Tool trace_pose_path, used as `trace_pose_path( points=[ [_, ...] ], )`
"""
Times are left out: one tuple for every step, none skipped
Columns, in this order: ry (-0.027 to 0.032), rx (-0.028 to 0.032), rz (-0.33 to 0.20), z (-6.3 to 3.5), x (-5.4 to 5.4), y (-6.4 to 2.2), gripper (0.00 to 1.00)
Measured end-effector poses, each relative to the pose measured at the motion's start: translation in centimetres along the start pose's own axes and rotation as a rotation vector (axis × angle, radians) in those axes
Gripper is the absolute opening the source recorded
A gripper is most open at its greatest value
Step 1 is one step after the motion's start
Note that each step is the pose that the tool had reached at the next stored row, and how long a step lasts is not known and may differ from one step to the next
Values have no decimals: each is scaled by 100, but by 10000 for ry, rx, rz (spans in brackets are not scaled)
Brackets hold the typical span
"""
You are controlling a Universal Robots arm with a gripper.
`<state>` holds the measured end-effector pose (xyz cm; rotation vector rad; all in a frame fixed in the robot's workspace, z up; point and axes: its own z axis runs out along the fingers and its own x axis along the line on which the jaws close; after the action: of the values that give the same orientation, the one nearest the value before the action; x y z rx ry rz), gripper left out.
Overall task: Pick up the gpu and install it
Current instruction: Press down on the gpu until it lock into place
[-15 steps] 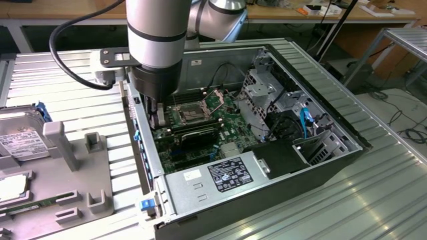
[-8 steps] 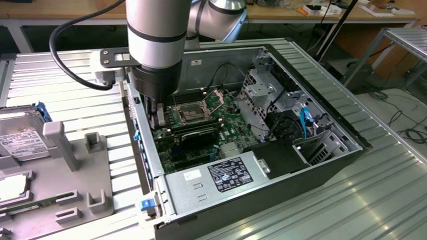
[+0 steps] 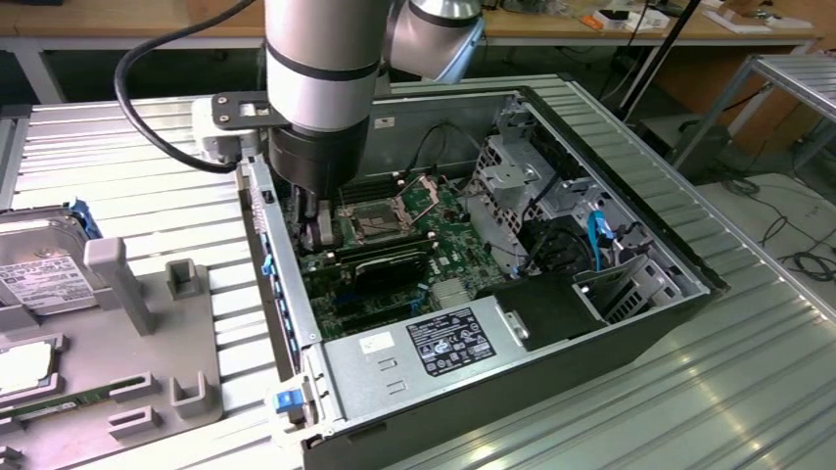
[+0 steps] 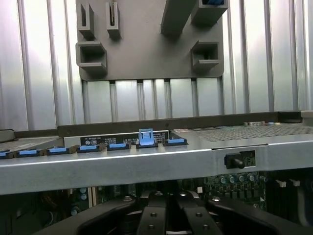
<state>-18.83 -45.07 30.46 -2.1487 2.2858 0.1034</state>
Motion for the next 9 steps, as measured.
trace_pose_path(
  points=[
    [0, 0, 0, -1, -3, -33, 11],
    [-1, 0, 0, -3, -10, -85, 11],
    [0, 0, -1, -5, -16, -132, 11],
    [0, -1, -1, -7, -20, -169, 11],
    [0, -2, 0, -8, -23, -200, 11],
    [0, -7, 0, -11, -27, -260, 11],
    [-1, -10, 0, -12, -30, -292, 11],
    [-3, -16, 1, -14, -33, -341, 11],
    [-5, -22, 1, -16, -36, -389, 11]
  ],
)
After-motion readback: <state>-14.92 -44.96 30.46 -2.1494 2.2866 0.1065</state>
